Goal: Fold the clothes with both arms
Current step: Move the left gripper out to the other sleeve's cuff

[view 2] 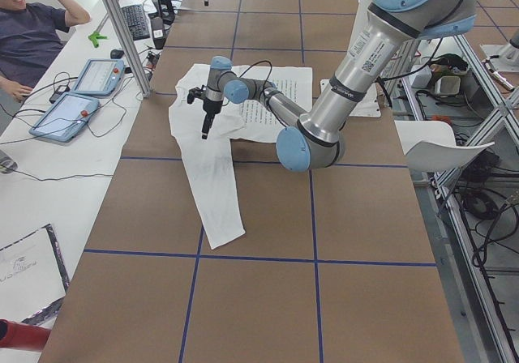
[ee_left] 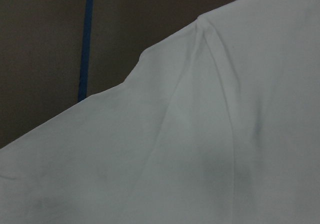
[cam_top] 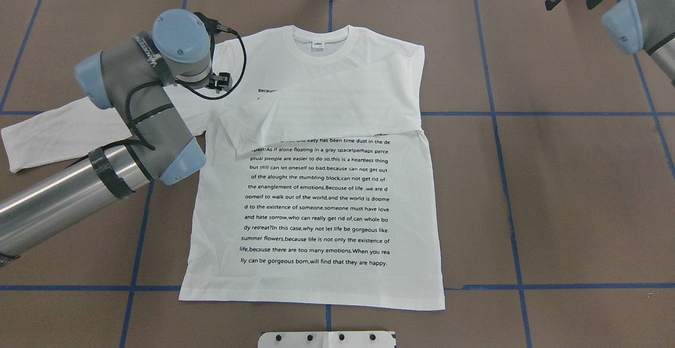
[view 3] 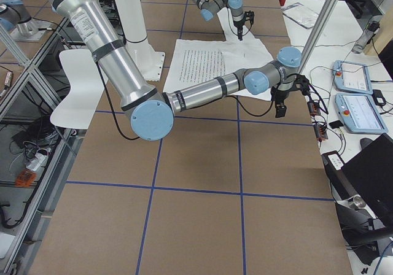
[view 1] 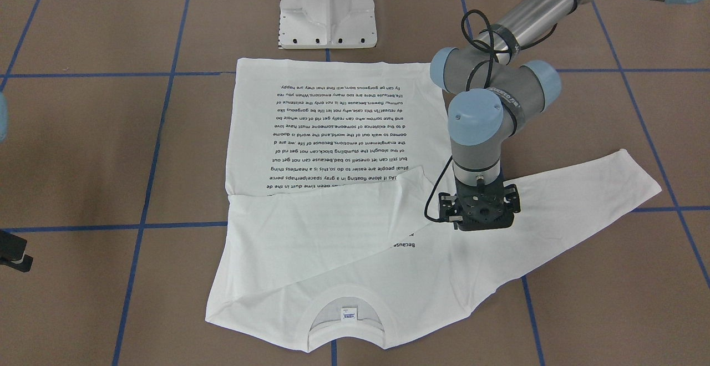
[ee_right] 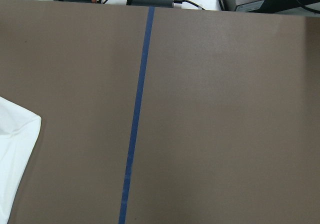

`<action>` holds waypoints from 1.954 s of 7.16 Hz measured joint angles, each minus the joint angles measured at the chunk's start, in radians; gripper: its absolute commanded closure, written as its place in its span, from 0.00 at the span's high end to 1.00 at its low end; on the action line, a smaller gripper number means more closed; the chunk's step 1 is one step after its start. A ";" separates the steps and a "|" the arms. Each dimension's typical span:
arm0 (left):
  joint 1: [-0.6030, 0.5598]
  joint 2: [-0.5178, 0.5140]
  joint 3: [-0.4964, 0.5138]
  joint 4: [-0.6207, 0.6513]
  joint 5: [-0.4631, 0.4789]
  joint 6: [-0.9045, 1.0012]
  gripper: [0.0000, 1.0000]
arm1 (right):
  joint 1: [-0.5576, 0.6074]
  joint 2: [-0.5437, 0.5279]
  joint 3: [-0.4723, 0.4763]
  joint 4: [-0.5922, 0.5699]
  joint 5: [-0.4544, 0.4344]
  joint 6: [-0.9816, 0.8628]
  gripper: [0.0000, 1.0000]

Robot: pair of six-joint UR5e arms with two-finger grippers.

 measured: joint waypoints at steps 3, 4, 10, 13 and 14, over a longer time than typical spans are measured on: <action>-0.123 0.059 -0.063 -0.094 -0.147 0.163 1.00 | 0.038 -0.028 0.009 -0.031 0.008 -0.019 1.00; -0.167 0.077 -0.087 -0.092 -0.199 0.282 1.00 | 0.064 -0.054 0.028 -0.054 0.013 -0.049 1.00; -0.540 0.327 -0.138 -0.106 -0.585 0.998 1.00 | 0.202 -0.548 0.411 -0.249 0.000 -0.458 1.00; -0.556 0.500 -0.136 -0.262 -0.607 0.893 1.00 | 0.208 -0.711 0.523 -0.246 0.001 -0.456 1.00; -0.552 0.572 -0.118 -0.406 -0.604 0.786 1.00 | 0.208 -0.721 0.529 -0.246 0.001 -0.450 1.00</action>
